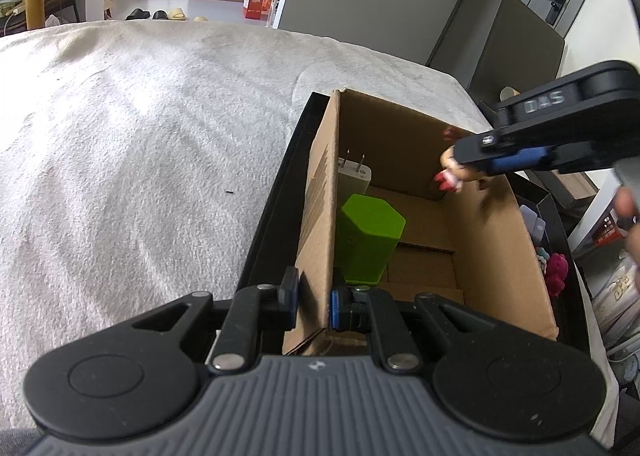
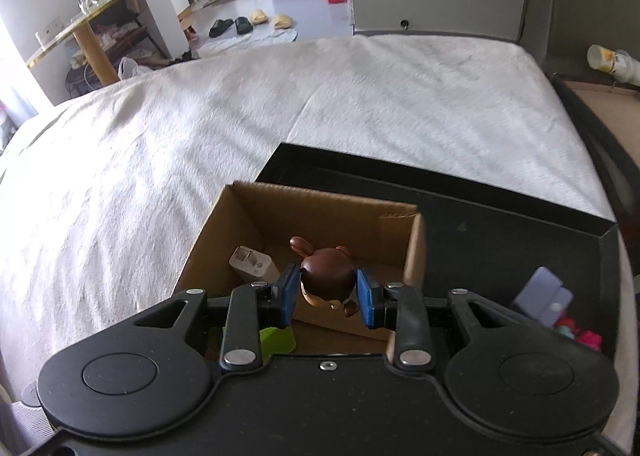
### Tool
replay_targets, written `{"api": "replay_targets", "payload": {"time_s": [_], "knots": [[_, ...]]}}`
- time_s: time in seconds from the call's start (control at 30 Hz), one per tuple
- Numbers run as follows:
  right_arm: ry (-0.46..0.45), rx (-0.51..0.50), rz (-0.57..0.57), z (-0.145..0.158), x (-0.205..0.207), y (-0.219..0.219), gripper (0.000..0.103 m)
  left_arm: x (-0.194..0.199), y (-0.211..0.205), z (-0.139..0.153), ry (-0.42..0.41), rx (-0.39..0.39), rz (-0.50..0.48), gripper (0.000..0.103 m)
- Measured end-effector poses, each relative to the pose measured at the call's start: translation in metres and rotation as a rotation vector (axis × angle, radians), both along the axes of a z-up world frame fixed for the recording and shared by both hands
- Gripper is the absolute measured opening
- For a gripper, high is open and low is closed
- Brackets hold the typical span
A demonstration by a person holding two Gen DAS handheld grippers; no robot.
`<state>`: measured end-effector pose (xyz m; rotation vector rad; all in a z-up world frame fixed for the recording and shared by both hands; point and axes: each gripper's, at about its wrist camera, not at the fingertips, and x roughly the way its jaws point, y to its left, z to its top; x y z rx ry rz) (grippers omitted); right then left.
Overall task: Organize rigid objects
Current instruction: 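Lift the bear figurine with the right gripper and carry it over the box, then lower the bear figurine into the box and open the right gripper, then move the right gripper to the pink dinosaur figure and grasp it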
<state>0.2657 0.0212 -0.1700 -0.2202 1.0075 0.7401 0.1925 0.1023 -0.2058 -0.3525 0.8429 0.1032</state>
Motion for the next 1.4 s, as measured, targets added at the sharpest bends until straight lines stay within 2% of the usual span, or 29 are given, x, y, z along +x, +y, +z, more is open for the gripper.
{"api": "replay_targets", "payload": {"time_s": [0.2, 0.37, 0.43, 0.5, 0.7, 0.97, 1.4], "knots": [[0.002, 0.003, 0.005, -0.012, 0.004, 0.012, 0.033, 0.0, -0.001, -0.001, -0.006, 0.005, -0.005, 0.012], [0.008, 0.016, -0.007, -0.011, 0.005, 0.006, 0.035, 0.001, -0.001, 0.0, -0.005, 0.004, -0.006, 0.013], [-0.003, 0.013, -0.005, -0.008, 0.003, 0.002, 0.043, 0.001, 0.0, -0.001, -0.005, 0.003, -0.002, 0.013], [-0.02, 0.021, -0.011, -0.003, 0.0, -0.004, 0.057, 0.001, -0.001, -0.001, -0.006, 0.006, -0.004, 0.013], [-0.039, 0.037, -0.034, 0.007, -0.005, -0.019, 0.074, 0.001, -0.002, 0.0, -0.005, 0.007, -0.003, 0.013], [-0.065, 0.053, -0.094, 0.014, -0.005, -0.048, 0.083, 0.0, -0.001, 0.0, 0.0, -0.005, 0.006, 0.013], [-0.071, 0.083, -0.227, 0.008, 0.002, -0.11, 0.089, -0.001, -0.007, 0.001, 0.014, 0.033, 0.006, 0.013]]}}
